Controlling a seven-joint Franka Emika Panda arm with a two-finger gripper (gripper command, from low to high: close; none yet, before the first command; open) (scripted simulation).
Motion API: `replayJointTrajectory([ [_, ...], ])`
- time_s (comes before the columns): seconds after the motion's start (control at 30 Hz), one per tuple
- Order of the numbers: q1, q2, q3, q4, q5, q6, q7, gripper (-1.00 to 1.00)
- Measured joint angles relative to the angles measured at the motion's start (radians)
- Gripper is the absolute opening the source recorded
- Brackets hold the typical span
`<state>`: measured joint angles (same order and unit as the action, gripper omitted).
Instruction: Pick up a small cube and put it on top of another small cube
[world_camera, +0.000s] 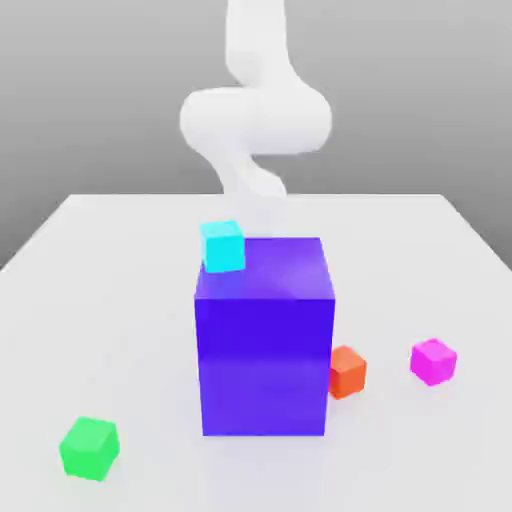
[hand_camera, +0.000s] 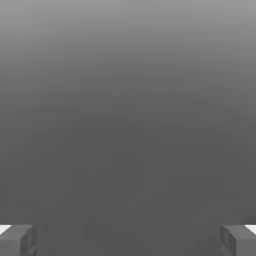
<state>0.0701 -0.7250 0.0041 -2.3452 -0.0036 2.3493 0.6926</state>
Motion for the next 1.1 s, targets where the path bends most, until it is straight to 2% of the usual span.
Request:
replayJointTrajectory([
  [0.47, 0.379, 0.424, 0.035, -0.255, -0.005, 0.279, -0.618, 0.00],
  [0.8, 0.599, 0.723, 0.132, -0.435, -0.009, 0.475, -1.052, 0.00],
  [0.9, 0.622, 0.823, 0.124, -0.450, -0.049, 0.549, -1.087, 0.00],
  [1.07, 0.683, 1.003, 0.045, -0.420, -0.117, 0.692, -1.045, 0.00],
  [1.1, 0.693, 1.024, 0.034, -0.416, -0.120, 0.710, -1.042, -1.00],
])
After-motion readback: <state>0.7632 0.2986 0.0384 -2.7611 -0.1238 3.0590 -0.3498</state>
